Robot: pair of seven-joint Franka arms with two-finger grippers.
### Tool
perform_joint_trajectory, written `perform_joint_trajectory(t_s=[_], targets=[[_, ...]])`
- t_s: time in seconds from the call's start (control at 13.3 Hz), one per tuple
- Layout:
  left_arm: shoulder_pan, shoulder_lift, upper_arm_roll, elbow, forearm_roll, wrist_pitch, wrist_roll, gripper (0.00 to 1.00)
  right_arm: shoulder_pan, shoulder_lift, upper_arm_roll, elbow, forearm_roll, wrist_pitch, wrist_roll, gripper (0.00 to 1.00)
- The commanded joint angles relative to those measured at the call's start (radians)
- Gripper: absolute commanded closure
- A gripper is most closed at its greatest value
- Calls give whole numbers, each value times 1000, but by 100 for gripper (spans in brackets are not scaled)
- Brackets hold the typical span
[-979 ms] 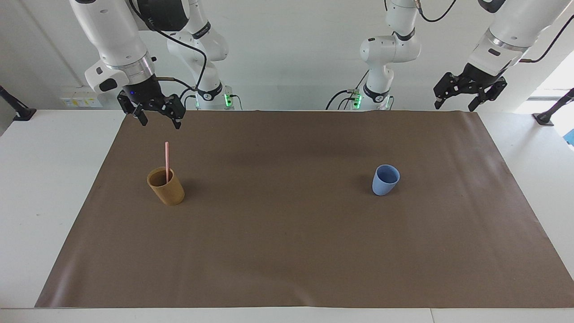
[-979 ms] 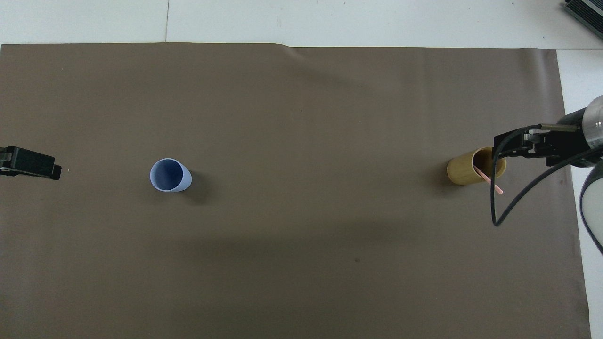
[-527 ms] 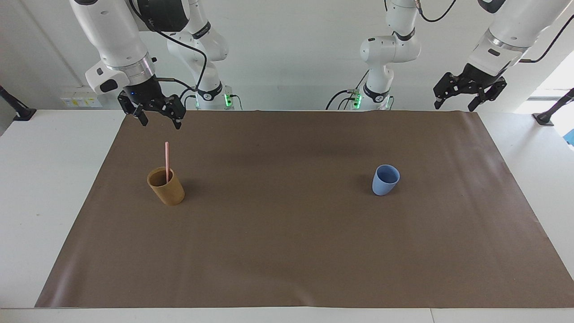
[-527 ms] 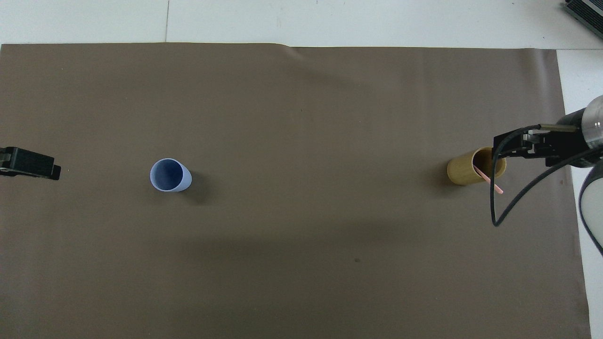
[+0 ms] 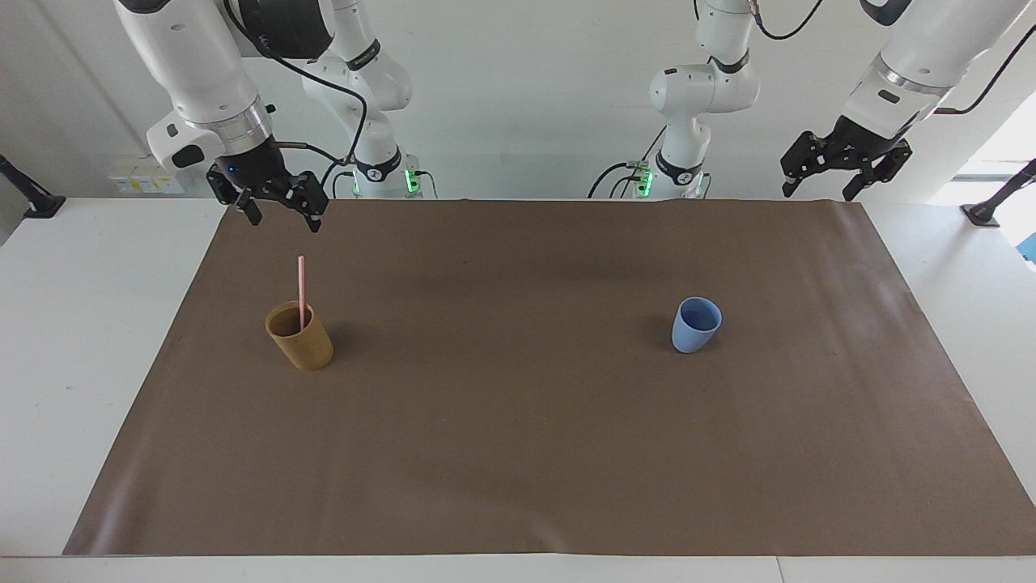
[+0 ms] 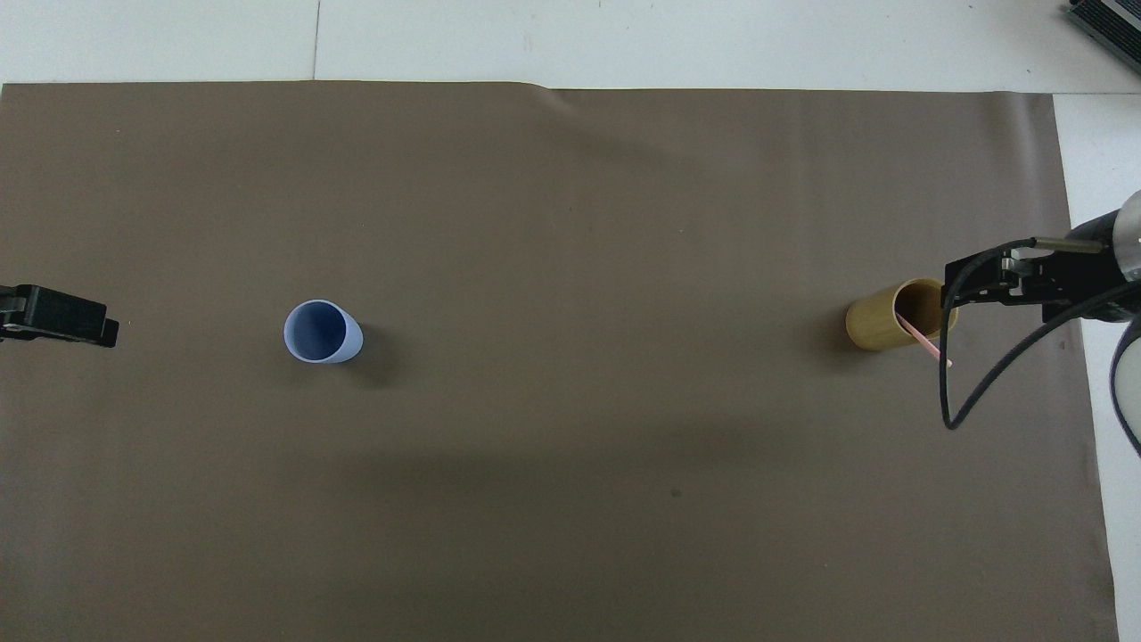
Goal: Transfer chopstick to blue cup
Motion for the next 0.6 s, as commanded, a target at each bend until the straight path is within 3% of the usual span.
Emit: perform_joint_trajectory(t_s=[0.0, 0.23, 0.53], targets=[[10, -37, -3, -42, -16, 8, -2, 0, -14, -29, 1, -35, 10, 18, -31, 0], [10, -35, -3, -89, -16, 49, -9, 0, -14, -30, 1, -38, 4, 27, -45, 0], [10, -32, -3, -258, -16, 228, -15, 0, -14, -30, 1, -41, 3, 47, -67, 0]])
